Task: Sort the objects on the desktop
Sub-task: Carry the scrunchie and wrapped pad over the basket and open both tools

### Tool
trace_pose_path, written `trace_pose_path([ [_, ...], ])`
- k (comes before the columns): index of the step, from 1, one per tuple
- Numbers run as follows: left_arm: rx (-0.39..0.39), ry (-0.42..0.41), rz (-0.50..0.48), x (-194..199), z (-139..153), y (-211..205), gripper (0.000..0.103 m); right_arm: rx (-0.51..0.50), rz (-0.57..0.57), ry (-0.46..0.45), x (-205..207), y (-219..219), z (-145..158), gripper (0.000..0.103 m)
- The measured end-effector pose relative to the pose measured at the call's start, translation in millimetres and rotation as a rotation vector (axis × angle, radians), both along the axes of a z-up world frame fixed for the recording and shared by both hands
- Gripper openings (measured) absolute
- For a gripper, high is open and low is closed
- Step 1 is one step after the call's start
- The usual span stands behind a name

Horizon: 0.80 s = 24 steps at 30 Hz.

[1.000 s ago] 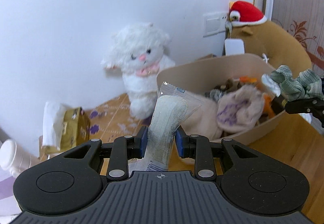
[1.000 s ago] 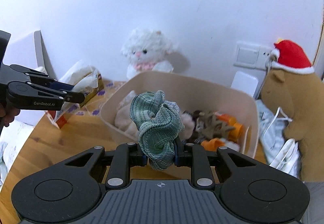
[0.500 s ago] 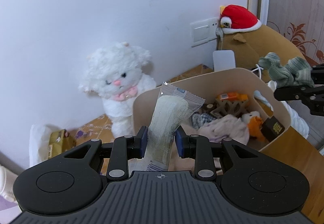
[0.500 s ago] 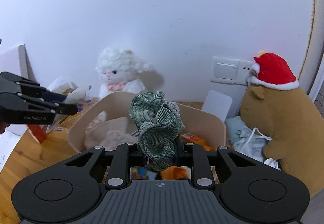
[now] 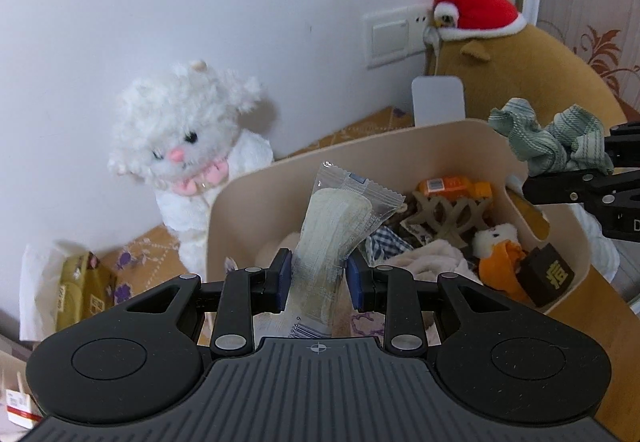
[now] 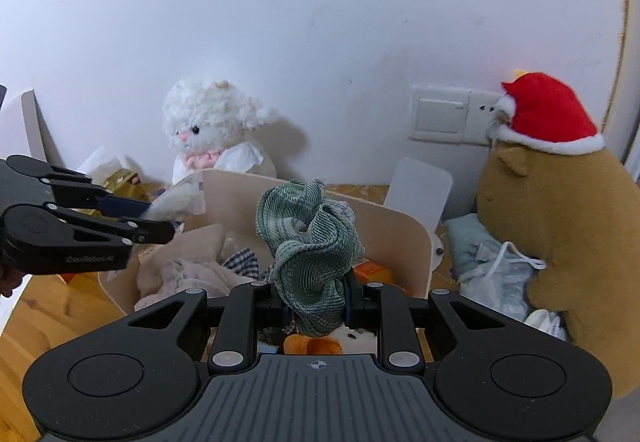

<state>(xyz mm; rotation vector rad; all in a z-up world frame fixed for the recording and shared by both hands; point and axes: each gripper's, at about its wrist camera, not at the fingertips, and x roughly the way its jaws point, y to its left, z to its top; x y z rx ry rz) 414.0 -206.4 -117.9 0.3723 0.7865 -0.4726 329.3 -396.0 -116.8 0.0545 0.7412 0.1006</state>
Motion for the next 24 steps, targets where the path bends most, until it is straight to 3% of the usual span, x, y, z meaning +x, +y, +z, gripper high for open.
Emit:
trace_pose_path([
  [11,0.019,0.081,0.117,19.6,-24.6,-8.3,0.030,0.009,0.144,0.088,35.0,-8.3,-26.4,0.022],
  [18,0.013,0.128,0.140,21.9,-36.8,-8.6,0.031,0.042,0.141,0.167,42.6,-14.2,-44.3,0.023],
  [21,0.004,0.142,0.145,19.8,-38.3,-6.6,0.032,0.064,0.122,0.191,42.9,-17.1,-49.1,0.032],
  [22,0.000,0.149,0.146,19.3,-37.4,-5.5,0.034,0.064,0.116,0.194,42.9,-17.4,-49.6,0.041],
  [24,-0.007,0.155,0.146,18.2,-34.2,-3.3,0.053,0.059,0.109,0.194,41.1,-17.4,-48.0,0.049],
])
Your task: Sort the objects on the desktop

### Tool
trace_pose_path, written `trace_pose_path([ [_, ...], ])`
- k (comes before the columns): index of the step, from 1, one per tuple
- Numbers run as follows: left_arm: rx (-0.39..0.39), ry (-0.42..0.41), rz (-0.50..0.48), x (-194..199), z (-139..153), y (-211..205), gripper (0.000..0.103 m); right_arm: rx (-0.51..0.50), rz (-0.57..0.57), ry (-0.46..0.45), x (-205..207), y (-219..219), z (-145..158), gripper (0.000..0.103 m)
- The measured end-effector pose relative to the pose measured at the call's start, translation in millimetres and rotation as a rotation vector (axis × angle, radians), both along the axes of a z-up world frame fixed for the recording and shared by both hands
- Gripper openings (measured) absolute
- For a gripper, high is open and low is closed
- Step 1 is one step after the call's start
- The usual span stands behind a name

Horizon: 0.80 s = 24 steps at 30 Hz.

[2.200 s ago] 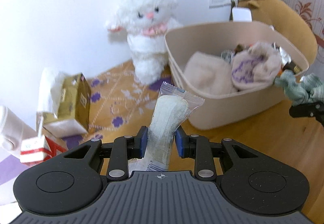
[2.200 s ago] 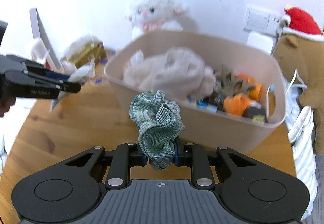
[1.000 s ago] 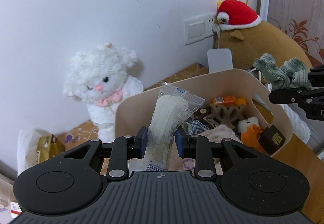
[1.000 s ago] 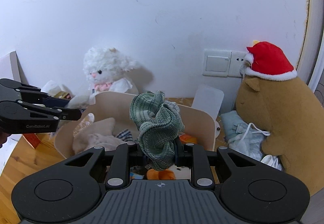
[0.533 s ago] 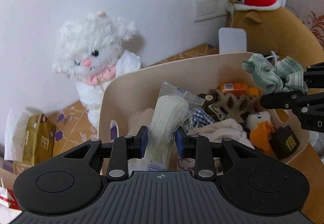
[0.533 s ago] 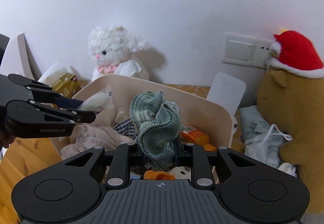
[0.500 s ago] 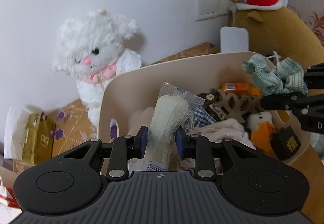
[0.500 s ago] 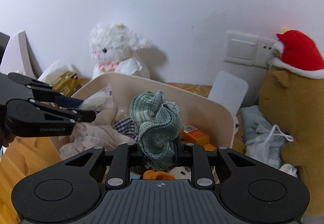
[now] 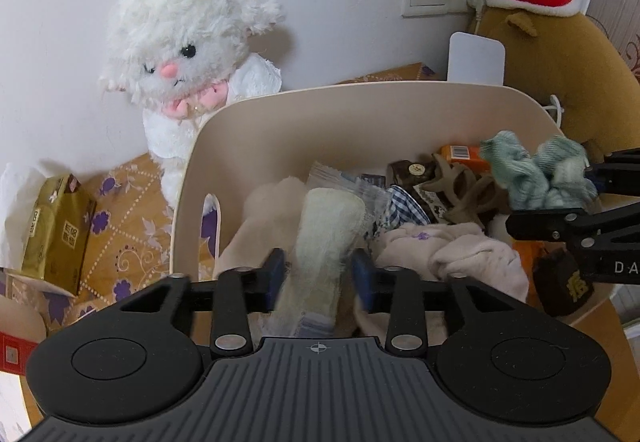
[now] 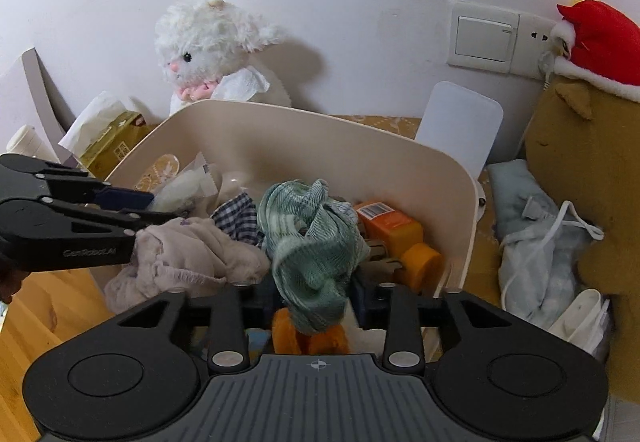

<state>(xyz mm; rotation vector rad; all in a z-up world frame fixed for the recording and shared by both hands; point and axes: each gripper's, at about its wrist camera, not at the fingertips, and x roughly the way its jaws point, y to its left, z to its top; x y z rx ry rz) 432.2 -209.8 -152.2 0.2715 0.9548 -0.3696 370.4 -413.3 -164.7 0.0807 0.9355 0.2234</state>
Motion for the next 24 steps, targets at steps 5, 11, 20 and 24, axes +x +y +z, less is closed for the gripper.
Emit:
trace_pose_path([
  [5,-0.005,-0.021,0.014,-5.3,10.2,5.7,0.074,0.029,-0.049,-0.021,-8.6,-1.5,9.8,0.075],
  [11,0.001,-0.034,0.002,-16.2,18.4,12.9,0.076,0.061,-0.094,-0.052,-24.6,1.2,23.9,0.101],
  [20,-0.050,-0.047,0.021,-42.7,38.3,31.2,0.076,0.044,-0.185,-0.015,-45.7,13.7,41.7,0.103],
  [24,-0.064,-0.051,0.036,-54.8,48.1,39.6,0.076,0.053,-0.210,0.027,-54.6,17.6,44.3,0.103],
])
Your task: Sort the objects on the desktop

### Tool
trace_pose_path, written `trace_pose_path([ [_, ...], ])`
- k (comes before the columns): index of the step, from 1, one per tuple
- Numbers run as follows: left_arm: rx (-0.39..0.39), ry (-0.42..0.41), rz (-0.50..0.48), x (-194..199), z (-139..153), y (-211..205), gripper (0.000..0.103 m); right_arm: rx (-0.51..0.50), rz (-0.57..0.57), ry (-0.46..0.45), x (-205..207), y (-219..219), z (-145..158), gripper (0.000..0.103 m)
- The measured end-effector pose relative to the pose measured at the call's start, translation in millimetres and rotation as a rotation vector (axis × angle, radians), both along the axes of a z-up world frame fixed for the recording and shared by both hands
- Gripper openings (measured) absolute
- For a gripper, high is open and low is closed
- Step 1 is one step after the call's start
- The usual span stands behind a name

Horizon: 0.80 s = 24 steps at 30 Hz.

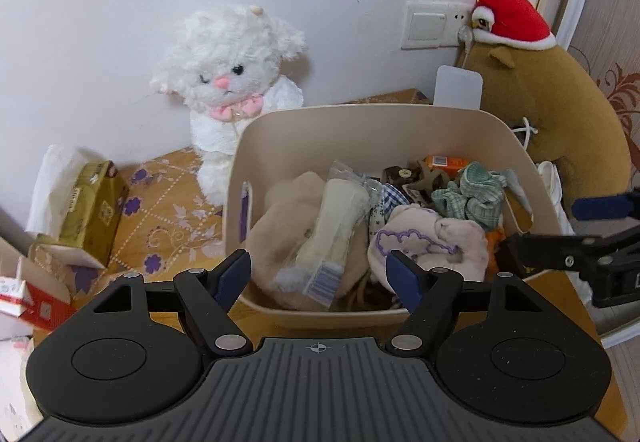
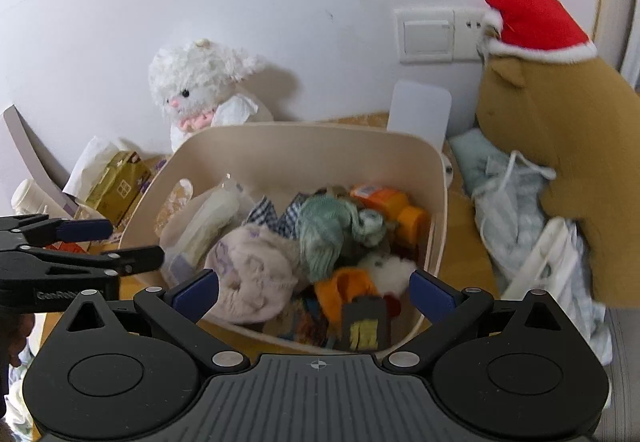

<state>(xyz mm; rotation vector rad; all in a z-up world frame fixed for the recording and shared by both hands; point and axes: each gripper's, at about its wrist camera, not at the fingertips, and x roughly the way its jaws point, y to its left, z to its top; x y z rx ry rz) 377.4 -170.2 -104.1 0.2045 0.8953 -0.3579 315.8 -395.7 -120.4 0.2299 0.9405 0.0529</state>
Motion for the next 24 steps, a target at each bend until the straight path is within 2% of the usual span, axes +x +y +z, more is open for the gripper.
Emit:
trace_pose_path([
  [6,-0.028,-0.019,0.024,-22.1,20.3,17.2,0.077,-0.068,0.012,-0.018,-21.2,16.0,13.8,0.103],
  [19,-0.062,-0.081,0.048,-90.8,71.2,58.0,0.080,-0.128,0.053,-0.077,-65.8,63.5,60.2,0.103],
  [24,-0.051,-0.099,0.047,-116.3,85.5,75.3,0.081,-0.158,0.070,-0.102,-87.1,86.0,75.3,0.103],
])
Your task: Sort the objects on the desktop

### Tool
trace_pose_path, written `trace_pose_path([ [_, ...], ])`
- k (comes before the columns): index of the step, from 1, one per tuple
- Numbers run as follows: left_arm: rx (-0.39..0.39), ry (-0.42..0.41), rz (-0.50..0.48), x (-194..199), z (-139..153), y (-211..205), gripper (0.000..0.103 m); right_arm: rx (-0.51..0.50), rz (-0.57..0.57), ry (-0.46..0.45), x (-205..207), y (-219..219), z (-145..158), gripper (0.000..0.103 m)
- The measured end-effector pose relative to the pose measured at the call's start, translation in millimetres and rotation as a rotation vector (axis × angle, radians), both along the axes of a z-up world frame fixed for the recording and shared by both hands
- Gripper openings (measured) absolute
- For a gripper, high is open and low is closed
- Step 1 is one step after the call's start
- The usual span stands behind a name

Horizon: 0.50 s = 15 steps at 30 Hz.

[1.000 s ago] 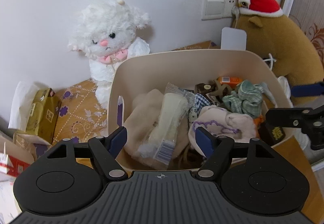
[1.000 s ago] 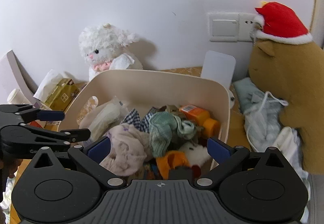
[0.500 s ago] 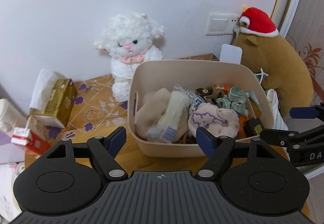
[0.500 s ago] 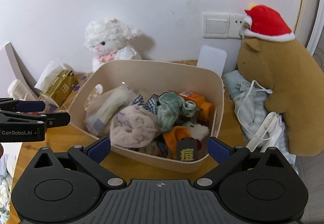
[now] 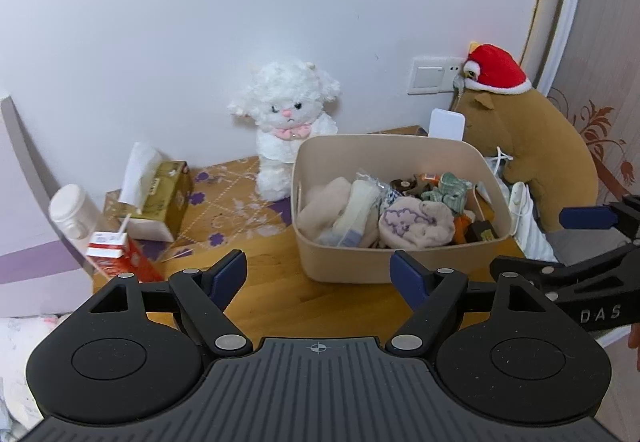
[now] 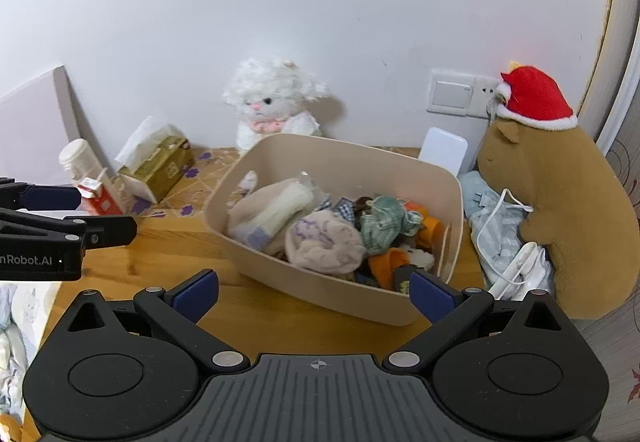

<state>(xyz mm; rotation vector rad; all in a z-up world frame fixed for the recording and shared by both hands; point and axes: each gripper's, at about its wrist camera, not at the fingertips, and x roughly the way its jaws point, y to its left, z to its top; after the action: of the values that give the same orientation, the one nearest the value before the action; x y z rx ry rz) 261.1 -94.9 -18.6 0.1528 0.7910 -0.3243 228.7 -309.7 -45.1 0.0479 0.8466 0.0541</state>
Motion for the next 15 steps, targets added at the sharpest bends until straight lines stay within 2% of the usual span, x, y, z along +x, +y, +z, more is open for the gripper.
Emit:
trace_pose_path([
  [6,0.025,-0.009,-0.010,-34.1,15.4,19.7,0.083,0.026,-0.009,-0.025,-28.6,20.2,20.6,0.103],
  [15,0.015,-0.038,-0.023,-77.1,43.2,38.4,0.084,0.028,-0.008,-0.043,-72.3,42.7,45.1,0.103],
])
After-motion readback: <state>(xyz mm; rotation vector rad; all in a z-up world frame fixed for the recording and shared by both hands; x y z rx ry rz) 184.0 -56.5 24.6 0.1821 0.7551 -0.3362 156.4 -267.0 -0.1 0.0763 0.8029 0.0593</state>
